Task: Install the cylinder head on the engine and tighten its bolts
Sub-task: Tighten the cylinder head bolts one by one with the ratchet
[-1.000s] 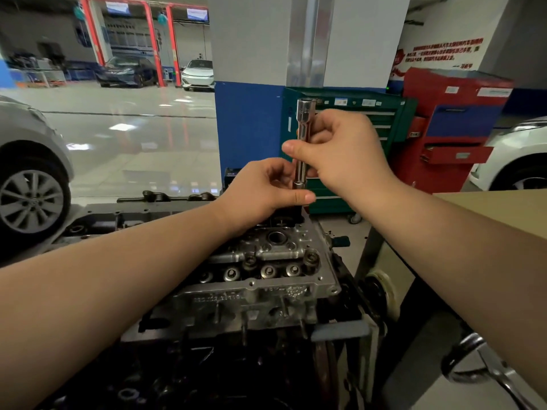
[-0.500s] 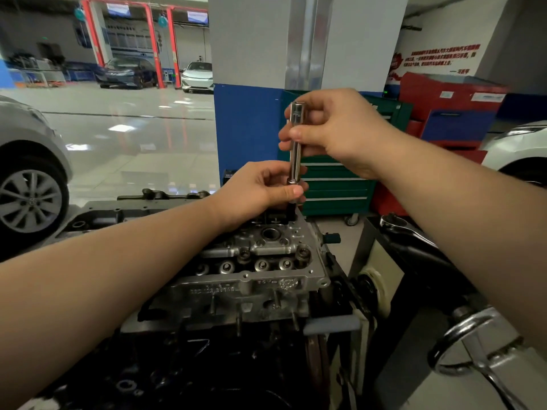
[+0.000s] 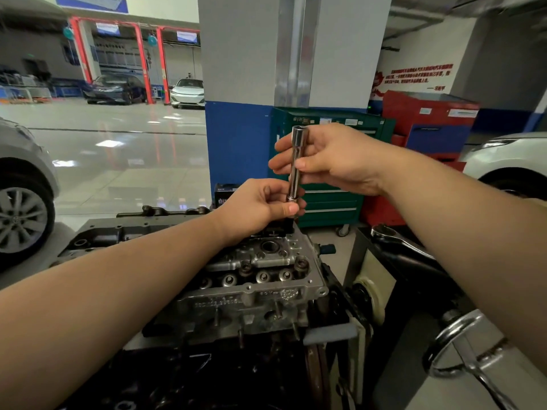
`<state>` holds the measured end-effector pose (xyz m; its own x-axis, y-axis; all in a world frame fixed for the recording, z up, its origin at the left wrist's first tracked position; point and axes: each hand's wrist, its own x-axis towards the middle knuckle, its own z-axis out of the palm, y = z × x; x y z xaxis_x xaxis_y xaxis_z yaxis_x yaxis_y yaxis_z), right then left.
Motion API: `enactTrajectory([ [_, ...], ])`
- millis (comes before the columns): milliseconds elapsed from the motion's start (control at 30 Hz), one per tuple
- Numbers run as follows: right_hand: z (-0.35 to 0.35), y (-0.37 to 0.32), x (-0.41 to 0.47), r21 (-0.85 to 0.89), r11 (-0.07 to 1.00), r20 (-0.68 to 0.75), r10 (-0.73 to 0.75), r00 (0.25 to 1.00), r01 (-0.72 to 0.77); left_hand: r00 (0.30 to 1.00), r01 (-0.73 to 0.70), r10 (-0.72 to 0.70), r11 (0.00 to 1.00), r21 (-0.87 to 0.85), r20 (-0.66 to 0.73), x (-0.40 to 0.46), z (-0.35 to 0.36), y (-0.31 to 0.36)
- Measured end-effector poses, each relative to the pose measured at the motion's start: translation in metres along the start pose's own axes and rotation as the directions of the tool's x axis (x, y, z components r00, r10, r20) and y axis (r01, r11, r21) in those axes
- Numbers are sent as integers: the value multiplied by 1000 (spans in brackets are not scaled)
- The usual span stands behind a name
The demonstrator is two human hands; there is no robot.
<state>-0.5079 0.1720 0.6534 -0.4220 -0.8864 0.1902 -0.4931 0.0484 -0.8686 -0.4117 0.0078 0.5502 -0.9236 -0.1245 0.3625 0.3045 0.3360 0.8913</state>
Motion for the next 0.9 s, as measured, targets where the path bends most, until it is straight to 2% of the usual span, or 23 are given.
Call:
enactTrajectory([
  [67,-5,-2,0,-34,999,34,15,999,-14,1000,-4,5,999,-35,14,2,-1,-2],
  [167,1,-1,5,-85,996,-54,-24,998,20,1000,3,1,993,-116,31,3,0,-4],
  [300,15,2,10,-190,982,-258,-62,964,13,991,-18,34,992,124,-128,8,0,-6],
  [367,21,5,11,-221,975,-342,-82,936,5,981,12,21,986,165,-195,9,-1,-7],
  [433,24,8,11,-199,980,-362,-88,928,15,980,5,36,979,205,-194,9,-1,-7],
  [533,14,12,5,-122,991,-295,-97,951,63,985,-8,50,969,248,-164,9,1,-6],
  [567,6,16,1,-146,987,-286,-103,953,63,987,-3,42,972,236,-157,9,1,-5],
  [633,-15,30,-10,-284,959,-382,-100,919,-13,990,-4,35,975,224,-135,9,1,-5],
  [700,-41,63,-23,-476,843,-544,-57,837,-251,992,-30,56,975,220,-115,7,1,-5],
  [767,-59,105,-39,-576,593,-606,152,781,-563,991,-57,82,973,223,-107,6,2,-4],
  [800,-62,123,-47,-597,465,-597,287,749,-653,991,-61,87,972,228,-105,6,2,-4],
  [833,-62,139,-55,-619,362,-579,391,716,-697,991,-62,88,971,230,-106,6,3,-3],
  [900,-58,159,-67,-670,233,-571,445,690,-705,990,-58,85,971,231,-108,6,3,-4],
])
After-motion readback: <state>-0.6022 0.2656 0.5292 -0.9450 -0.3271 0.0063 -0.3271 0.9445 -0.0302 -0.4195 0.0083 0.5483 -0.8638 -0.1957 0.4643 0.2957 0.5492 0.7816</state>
